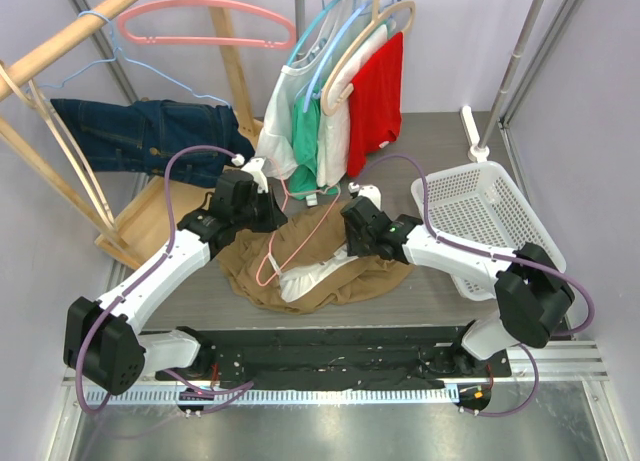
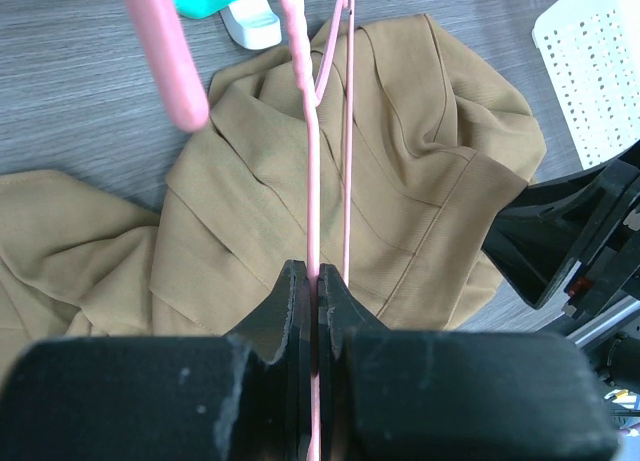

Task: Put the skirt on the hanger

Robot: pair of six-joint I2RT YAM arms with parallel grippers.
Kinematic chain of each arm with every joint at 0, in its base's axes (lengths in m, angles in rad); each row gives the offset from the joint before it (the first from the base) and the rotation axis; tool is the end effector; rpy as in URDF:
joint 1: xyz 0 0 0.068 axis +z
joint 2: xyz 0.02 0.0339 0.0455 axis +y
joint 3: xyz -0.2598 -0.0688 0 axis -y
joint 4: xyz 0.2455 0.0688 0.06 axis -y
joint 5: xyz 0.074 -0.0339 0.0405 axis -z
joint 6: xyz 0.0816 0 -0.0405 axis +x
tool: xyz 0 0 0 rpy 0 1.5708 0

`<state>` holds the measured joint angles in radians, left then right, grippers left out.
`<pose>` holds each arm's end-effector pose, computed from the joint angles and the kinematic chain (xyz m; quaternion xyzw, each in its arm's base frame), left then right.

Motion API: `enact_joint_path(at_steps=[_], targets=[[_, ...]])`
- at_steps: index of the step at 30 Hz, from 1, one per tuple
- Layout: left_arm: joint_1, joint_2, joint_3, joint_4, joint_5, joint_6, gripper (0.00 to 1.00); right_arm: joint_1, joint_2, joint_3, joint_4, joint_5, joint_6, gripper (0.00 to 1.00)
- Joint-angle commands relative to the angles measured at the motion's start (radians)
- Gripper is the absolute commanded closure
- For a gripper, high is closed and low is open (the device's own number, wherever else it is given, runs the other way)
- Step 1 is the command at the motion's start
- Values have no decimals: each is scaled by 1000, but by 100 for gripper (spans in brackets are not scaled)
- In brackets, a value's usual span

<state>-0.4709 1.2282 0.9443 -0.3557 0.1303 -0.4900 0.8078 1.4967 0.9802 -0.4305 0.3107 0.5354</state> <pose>0.2710 -0.1499 0.2546 0.0207 0.8919 -0.2586 0.3704 0.2478 0.2231 0.1804 -0.0806 0.9380 0.0734 0.3290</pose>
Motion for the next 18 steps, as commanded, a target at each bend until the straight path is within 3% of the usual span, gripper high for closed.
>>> enact_joint_path(at_steps=[1,14,18], targets=[[5,-27,8,38,-18,7,100,2,-3,3,45,-13,41,57],[5,-30,-2,34,-20,11,100,4,69,23,30,-27,67,66],[5,-30,-6,32,-21,10,100,4,62,-3,103,-9,60,68]])
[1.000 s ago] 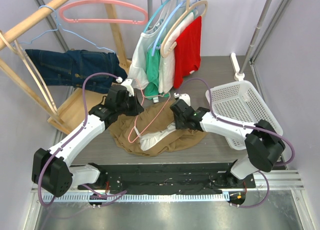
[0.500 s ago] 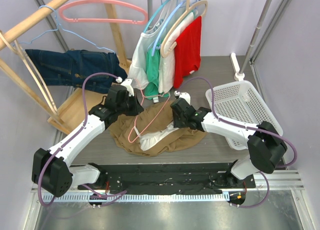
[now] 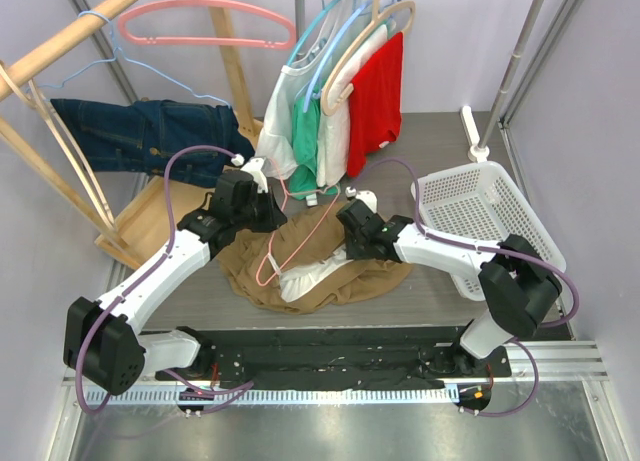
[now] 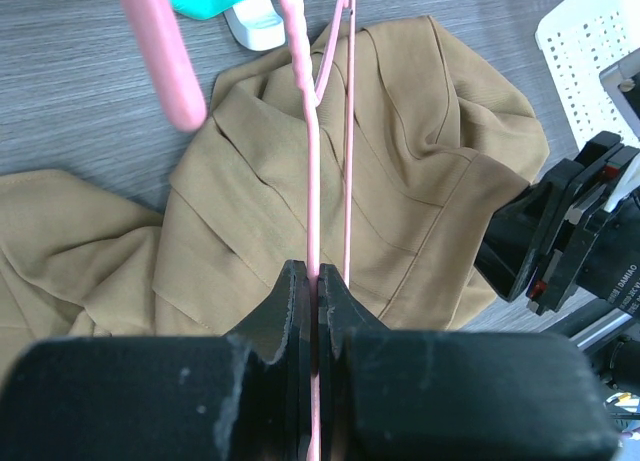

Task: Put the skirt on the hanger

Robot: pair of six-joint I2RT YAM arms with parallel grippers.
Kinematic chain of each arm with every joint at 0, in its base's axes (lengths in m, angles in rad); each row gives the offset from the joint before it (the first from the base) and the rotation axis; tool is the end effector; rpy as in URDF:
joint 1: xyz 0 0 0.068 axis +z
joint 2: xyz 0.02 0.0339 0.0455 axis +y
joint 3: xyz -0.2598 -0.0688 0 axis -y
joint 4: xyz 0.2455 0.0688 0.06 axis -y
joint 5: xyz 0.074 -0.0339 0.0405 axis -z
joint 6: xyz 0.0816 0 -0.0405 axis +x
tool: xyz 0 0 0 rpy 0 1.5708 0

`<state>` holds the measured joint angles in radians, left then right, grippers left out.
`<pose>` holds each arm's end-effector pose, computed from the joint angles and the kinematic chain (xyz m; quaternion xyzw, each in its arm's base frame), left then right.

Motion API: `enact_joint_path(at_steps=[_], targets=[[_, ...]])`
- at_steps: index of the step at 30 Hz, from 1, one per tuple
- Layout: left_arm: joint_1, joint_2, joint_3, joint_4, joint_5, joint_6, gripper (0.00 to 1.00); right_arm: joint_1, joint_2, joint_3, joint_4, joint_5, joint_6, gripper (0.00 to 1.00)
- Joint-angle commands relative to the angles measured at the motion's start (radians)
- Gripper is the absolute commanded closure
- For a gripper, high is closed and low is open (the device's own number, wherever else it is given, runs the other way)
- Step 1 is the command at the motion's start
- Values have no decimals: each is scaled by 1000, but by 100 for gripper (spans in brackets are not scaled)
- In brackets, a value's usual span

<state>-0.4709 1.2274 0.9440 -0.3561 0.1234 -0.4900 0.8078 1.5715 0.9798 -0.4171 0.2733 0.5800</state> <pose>0.2711 -0.1493 0.2546 0.0192 0.8921 -0.2560 0.3719 0.2500 0.2296 0.1571 -0.0706 0.9499 0.0751 0.2949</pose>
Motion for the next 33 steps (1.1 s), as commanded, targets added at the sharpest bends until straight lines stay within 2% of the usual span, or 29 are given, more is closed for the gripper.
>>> enact_joint_path(at_steps=[1,12,18,21,25,29,33], targets=[[5,-31,-5,34,-14,11,100,4,-18,-6,103,36,11,69],[5,-25,-2,34,-15,18,100,4,-14,-21,159,47,-8,77],[5,-17,6,34,-16,21,100,5,-39,-21,156,61,-17,99],[5,-17,15,22,-10,22,100,5,-59,2,108,52,-26,99],[5,-37,30,-10,-11,36,100,-16,-161,28,40,-17,-46,99],[5,-66,45,-49,-1,48,100,-126,-263,49,5,-146,-80,99],[5,-85,70,-72,19,53,100,-212,-291,120,-52,-258,-127,99]])
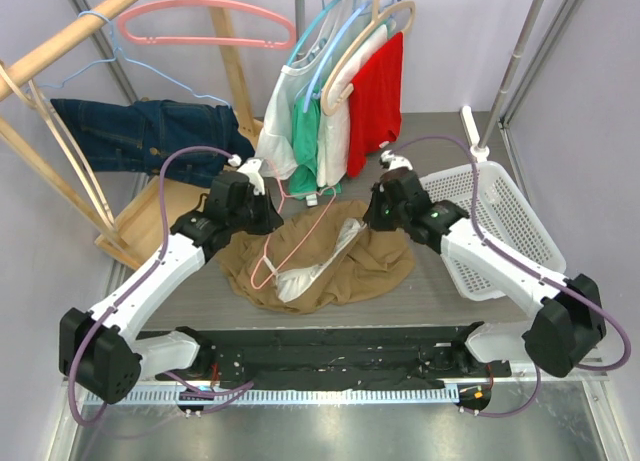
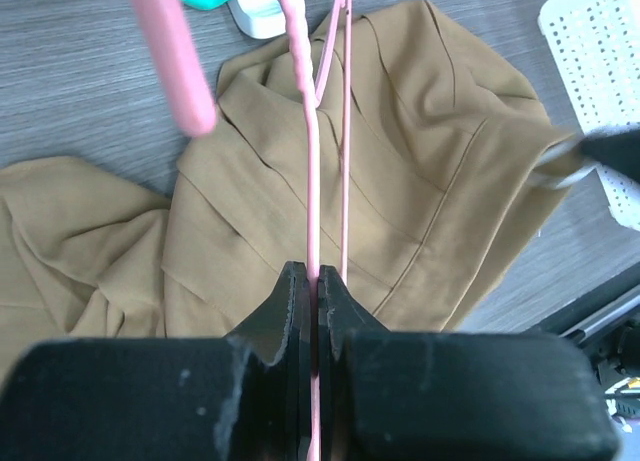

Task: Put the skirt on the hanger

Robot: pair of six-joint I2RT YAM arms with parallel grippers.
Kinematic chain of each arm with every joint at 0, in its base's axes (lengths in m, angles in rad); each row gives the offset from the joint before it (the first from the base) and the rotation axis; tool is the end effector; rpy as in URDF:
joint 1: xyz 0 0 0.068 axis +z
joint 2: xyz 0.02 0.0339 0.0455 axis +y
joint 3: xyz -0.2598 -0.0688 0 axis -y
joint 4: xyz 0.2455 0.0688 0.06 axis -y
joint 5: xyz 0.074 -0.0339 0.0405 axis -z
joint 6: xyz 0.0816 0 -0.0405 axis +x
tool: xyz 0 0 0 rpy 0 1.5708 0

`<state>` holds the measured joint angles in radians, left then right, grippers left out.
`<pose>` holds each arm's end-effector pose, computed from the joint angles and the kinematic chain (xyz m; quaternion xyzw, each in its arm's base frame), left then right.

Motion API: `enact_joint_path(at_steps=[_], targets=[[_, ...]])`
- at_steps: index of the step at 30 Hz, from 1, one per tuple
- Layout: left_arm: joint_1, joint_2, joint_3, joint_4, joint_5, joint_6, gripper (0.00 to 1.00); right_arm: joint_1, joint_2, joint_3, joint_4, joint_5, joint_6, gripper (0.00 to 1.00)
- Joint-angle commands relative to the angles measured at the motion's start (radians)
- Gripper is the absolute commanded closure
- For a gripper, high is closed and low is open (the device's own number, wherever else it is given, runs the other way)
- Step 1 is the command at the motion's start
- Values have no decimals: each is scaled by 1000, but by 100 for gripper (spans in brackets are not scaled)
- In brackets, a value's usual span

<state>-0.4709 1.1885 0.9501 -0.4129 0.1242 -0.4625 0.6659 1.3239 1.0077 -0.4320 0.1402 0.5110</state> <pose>0.2619 -0.1447 0.2609 0.0313 0.8943 -0.2489 0.3705 0.2602 0.1899 0.2408 -0.0428 0.9138 0.1680 0.3674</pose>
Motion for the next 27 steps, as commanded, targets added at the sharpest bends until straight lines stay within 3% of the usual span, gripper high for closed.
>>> enact_joint_path(at_steps=[1,10,18,27], targets=[[5,-52,70,-21,31,30,100,-81,-46,104,-45,-126,-69,99],[5,-191,104,-44,49,58,100,-184,-26,129,-27,-278,-80,99],[5,-290,62,-6,290,88,100,-193,-17,106,3,-330,-46,99],[5,-331,99,-161,428,248,100,-218,-5,92,12,-343,1,99]])
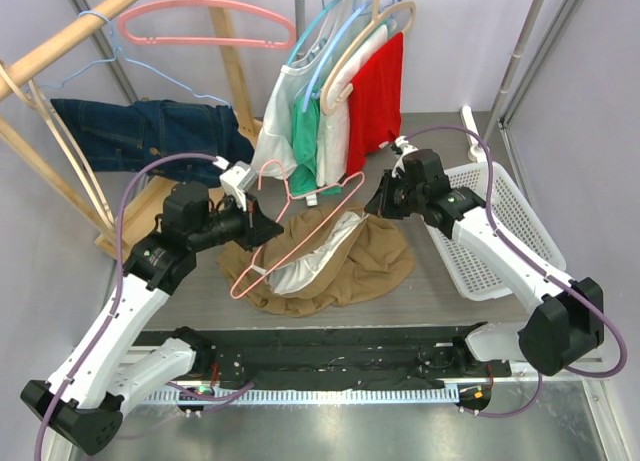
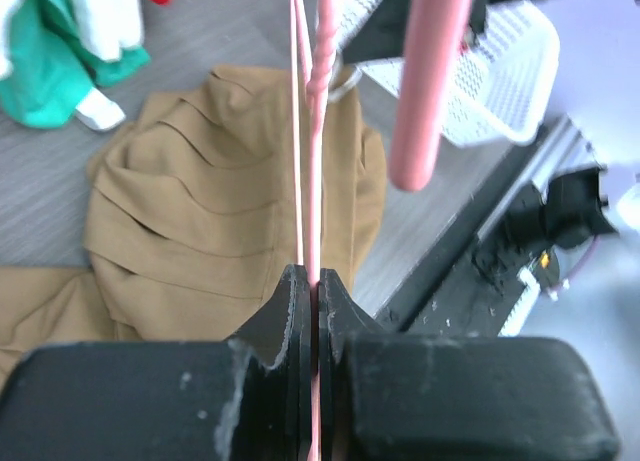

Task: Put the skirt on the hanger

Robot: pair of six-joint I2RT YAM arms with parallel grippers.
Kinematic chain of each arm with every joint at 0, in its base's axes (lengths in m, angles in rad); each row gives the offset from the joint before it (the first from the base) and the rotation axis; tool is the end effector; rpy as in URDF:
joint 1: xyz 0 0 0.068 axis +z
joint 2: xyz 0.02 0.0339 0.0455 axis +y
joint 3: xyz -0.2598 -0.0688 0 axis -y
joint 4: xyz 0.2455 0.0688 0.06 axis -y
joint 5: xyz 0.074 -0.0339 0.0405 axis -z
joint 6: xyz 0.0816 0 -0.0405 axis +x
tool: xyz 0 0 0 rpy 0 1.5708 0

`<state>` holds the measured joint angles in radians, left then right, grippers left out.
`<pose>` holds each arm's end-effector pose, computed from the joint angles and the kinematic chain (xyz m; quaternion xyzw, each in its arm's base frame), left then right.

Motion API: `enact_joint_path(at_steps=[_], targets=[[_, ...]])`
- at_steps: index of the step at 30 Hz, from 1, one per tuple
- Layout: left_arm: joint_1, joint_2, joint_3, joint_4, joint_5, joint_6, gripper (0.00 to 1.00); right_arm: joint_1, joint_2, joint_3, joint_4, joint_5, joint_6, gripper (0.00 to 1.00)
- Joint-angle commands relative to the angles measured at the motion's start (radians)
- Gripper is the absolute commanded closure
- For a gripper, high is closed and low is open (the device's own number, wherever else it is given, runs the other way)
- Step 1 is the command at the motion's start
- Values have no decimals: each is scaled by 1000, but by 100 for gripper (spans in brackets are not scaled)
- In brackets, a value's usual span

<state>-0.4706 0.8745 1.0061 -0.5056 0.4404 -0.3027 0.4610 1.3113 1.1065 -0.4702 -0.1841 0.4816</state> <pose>0.1861 -0.1337 0.3505 0.1902 0.7931 -0.3744 0.4411 0.2856 0.1585 0.2770 -0.0306 0.8979 0.2696 0.3466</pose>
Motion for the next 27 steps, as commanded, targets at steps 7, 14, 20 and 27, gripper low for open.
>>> enact_joint_path(at_steps=[7,14,20,27], targets=[[4,-35,57,-198,83,185,100,-33,19,-25,65,-29,51,99],[4,-48,49,-237,139,209,100,-48,23,-37,84,-37,63,99],[4,-16,49,-293,189,235,100,-74,17,-50,116,-54,81,99],[4,-11,31,-298,175,244,100,-102,6,-65,150,-92,98,99]])
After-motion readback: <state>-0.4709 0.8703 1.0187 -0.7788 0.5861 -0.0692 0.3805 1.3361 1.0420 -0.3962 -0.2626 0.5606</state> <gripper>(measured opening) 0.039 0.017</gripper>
